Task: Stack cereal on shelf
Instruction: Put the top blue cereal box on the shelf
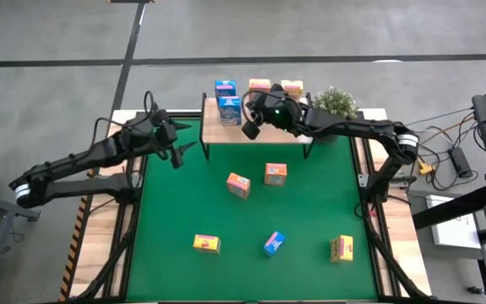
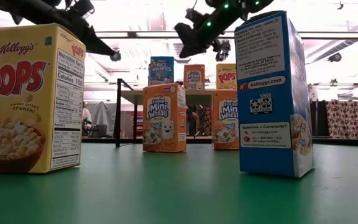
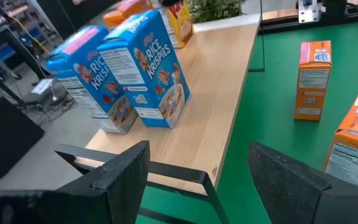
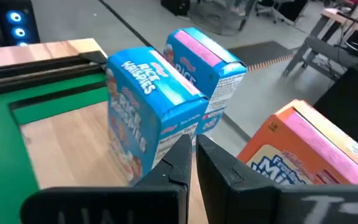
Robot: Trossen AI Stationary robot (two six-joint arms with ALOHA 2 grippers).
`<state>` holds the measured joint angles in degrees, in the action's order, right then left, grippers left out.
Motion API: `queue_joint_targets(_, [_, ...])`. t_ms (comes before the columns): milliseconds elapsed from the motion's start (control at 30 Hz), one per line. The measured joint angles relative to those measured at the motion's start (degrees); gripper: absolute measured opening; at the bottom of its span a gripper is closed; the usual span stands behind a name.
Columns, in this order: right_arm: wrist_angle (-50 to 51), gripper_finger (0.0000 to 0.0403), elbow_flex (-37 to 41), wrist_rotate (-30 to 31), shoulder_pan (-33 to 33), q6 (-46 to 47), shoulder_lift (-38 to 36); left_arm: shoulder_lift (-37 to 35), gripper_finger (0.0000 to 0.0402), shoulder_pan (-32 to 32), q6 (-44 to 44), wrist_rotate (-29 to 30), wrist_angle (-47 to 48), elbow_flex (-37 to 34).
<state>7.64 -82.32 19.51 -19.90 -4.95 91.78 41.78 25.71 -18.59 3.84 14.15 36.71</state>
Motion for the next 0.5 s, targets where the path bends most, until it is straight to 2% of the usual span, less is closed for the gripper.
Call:
queue_joint_targets(200, [0.3,0.0013,-2.6,0.0,-0.8,0.0,3.4,-1.4,0.0252,0.0,-0.5,0.0,0.0,-0.1])
queue_joint_targets(500, [0.2,0.0013,-2.8,0.0,-0.8,0.1,3.6,-1.3,0.0252,0.0,-1.5,0.1,-0.6,-0.1])
